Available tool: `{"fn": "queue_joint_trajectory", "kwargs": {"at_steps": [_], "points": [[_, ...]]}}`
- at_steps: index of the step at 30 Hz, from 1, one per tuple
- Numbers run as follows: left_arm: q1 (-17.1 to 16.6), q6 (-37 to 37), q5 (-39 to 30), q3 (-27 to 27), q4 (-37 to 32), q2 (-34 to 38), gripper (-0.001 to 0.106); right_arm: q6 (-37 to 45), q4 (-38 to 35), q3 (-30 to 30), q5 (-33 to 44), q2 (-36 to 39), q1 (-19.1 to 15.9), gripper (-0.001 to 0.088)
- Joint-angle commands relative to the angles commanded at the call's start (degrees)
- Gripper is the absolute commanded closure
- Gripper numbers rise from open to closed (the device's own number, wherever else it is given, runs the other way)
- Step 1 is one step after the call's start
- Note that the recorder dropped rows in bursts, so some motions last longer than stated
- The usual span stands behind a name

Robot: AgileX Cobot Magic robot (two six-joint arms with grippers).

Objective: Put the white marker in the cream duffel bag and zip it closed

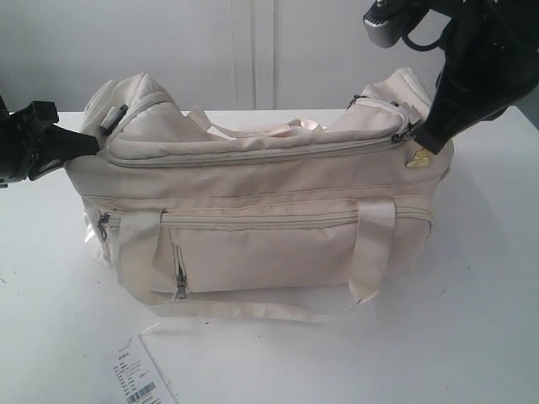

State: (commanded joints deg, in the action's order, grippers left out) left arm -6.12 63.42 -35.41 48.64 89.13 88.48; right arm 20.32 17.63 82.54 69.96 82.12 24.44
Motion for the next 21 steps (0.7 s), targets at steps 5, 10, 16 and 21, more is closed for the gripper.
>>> {"fn": "queue_joint_trajectory", "kwargs": {"at_steps": [5,10,16,21], "points": [[0.0,0.0,0.0,0.0,0.0,0.0,0.105,0.0,0.3,0.0,0.0,0.0,-1.6,0.0868],[0.0,0.0,0.0,0.0,-0.1,0.0,0.105,0.5,0.0,0.0,0.0,0.0,-2.6,0.0868],[0.0,0.0,-0.4,0.0,-0.5,0.0,0.105,0.8,-3.3,0.0,-0.4,0.0,-2.9,0.0868],[0.0,0.0,-0.3,0.0,-2.1,-0.2,0.047,2.1,-10.4,0.0,-1.2,0.0,-2.9,0.0868]]}}
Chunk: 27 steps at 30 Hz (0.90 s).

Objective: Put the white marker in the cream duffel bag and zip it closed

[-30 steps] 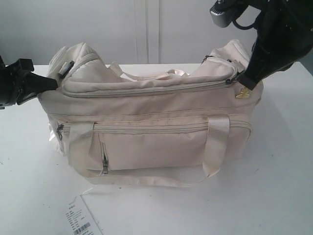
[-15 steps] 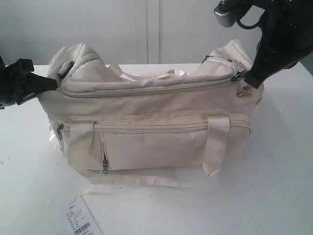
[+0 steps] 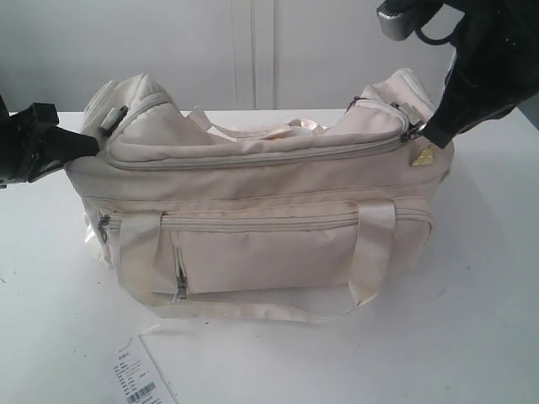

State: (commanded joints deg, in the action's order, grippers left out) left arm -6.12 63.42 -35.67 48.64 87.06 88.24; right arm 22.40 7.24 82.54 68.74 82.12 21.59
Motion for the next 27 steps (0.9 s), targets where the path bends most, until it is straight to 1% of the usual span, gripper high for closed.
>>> {"fn": "queue_joint_trajectory", "kwargs": {"at_steps": [1,2,3,5,7,8,10,12,13,14,17,18,19,20,21,22,23,24,25,26,27], "points": [[-0.1,-0.4,0.5,0.0,-1.4,-0.7,0.033,0.0,-0.4,0.0,0.1,0.0,0.0,0.0868],[-0.7,-1.3,1.1,0.0,-2.3,-1.9,0.026,0.0,-0.4,0.0,0.7,0.0,0.0,0.0868],[-1.7,-2.3,1.3,0.0,-3.8,-3.6,0.026,0.0,-0.4,0.0,1.1,0.0,0.0,0.0868],[-4.3,-4.4,1.3,0.0,-7.1,-7.9,0.028,0.0,-0.6,0.0,1.2,0.0,0.0,0.0868],[-5.3,-4.7,-0.5,0.0,-8.1,-11.2,0.030,0.0,-1.7,0.0,1.2,0.0,0.0,0.0868],[-5.3,-4.5,-2.1,0.0,-8.1,-12.4,0.032,0.0,-2.1,0.0,1.2,0.0,0.0,0.0868],[-4.3,-1.4,-7.1,0.0,-6.5,-15.1,0.036,0.5,-3.0,0.0,1.2,0.0,0.0,0.0868],[-1.7,0.5,-9.5,0.0,-5.4,-17.4,0.043,0.5,-3.4,0.0,1.2,0.0,0.0,0.0868],[0.3,1.2,-9.6,0.0,-5.4,-18.5,0.046,0.8,-3.4,0.0,1.2,0.0,0.0,0.0868],[2.1,2.8,-9.1,0.0,-5.4,-19.3,0.047,1.3,-3.4,0.0,1.2,0.0,0.0,0.0868],[9.8,8.1,-7.7,0.1,-5.1,-21.6,0.045,1.9,-3.4,0.0,0.3,0.2,0.0,0.0868],[16.1,11.8,-4.4,0.1,-4.5,-22.2,0.043,2.1,-4.3,0.0,0.3,0.5,0.0,0.0868],[18.7,13.5,-2.6,0.1,-4.1,-22.2,0.043,2.6,-4.5,0.0,0.3,0.5,0.0,0.0868],[25.2,17.9,2.1,0.1,-3.0,-22.2,0.043,3.7,-4.5,0.0,0.3,0.7,0.0,0.0868],[28.4,20.0,4.1,0.2,-2.3,-22.2,0.043,4.2,-4.5,0.0,0.3,0.7,0.0,0.0868],[34.6,24.7,9.1,1.2,-2.0,-21.8,0.043,5.6,-4.5,0.0,0.3,0.8,0.0,0.0868],[37.0,25.6,12.5,1.9,-2.0,-21.5,0.043,6.0,-4.5,0.0,0.3,0.8,0.0,0.0868],[42.4,29.3,19.3,3.8,-2.0,-20.0,0.043,6.1,-4.5,0.0,0.0,1.0,0.0,0.0868],[44.2,31.4,21.2,4.6,-2.0,-19.2,0.044,6.1,-4.5,0.0,-0.2,1.0,0.0,0.0868],[47.7,35.0,23.5,6.6,-2.0,-16.8,0.044,6.1,-4.5,0.0,-0.7,1.0,0.0,0.0868],[50.0,35.8,24.4,8.2,-2.0,-14.1,0.044,6.1,-4.5,0.0,-0.7,1.0,0.0,0.0868]]}}
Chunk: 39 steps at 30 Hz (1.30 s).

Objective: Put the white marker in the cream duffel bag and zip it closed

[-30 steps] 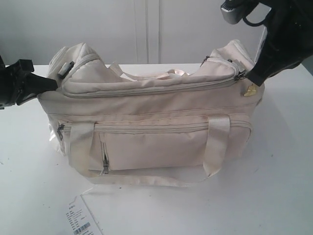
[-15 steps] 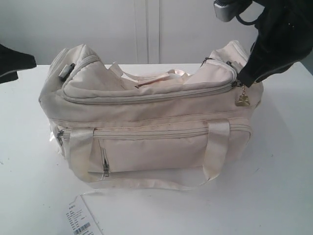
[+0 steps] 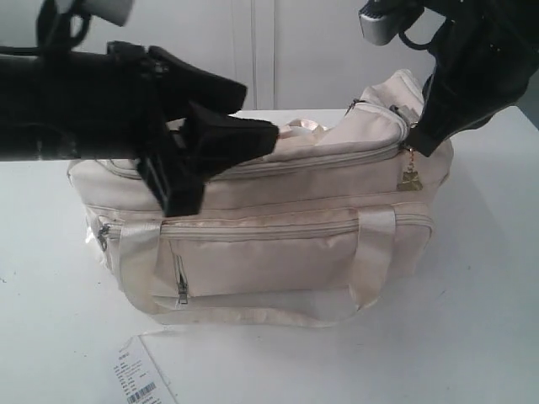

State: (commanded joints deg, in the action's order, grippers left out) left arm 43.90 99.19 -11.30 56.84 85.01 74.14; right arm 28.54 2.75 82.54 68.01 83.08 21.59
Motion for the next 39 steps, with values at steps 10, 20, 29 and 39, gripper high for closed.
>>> {"fn": "queue_joint_trajectory", "kwargs": {"at_steps": [10,20,29,39], "points": [[0.8,-0.4,-3.2,10.8,0.5,13.8,0.044,-0.2,1.1,0.0,-0.6,0.0,0.0,0.0868],[0.8,0.2,-4.1,16.3,0.2,22.2,0.044,-0.2,1.1,0.0,-0.7,0.0,0.0,0.0868],[0.9,3.2,1.5,16.5,0.2,25.4,0.044,-0.2,1.1,0.0,-1.1,0.0,0.0,0.0868],[0.9,4.1,1.5,16.5,1.1,26.4,0.068,-0.2,0.7,0.0,-1.4,0.5,0.0,0.0868]]}}
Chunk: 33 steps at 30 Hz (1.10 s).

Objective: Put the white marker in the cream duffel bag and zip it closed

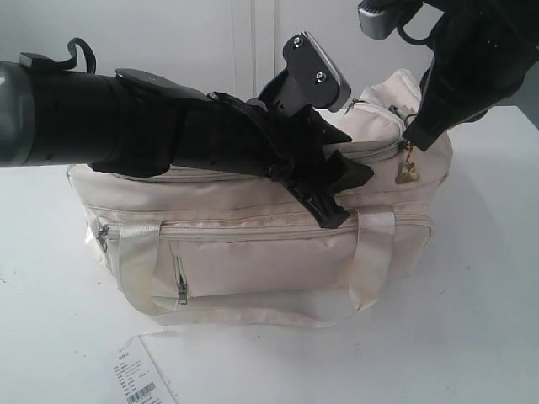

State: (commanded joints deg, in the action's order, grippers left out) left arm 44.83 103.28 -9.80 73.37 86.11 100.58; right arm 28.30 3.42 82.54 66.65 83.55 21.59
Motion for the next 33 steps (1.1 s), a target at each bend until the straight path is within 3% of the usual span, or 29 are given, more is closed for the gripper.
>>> {"fn": "queue_joint_trajectory", "kwargs": {"at_steps": [2,9,11,14,33], "points": [[0.0,0.0,-0.3,0.0,0.4,0.0,0.073,0.0,0.0,0.0,0.0,0.0,0.0,0.0868],[0.0,0.0,-0.3,0.0,3.3,0.0,0.070,0.0,0.0,0.0,-0.1,0.0,0.0,0.0868],[0.0,0.0,0.0,0.0,4.5,0.0,0.079,0.0,0.0,0.0,-0.1,0.0,0.0,0.0868],[0.0,0.0,0.0,0.0,4.9,0.0,0.105,0.0,0.6,0.0,-0.1,0.0,0.0,0.0868],[0.0,-4.2,0.0,-0.1,5.0,-1.3,0.105,-1.5,8.7,0.0,-4.3,0.0,0.0,0.0868]]}}
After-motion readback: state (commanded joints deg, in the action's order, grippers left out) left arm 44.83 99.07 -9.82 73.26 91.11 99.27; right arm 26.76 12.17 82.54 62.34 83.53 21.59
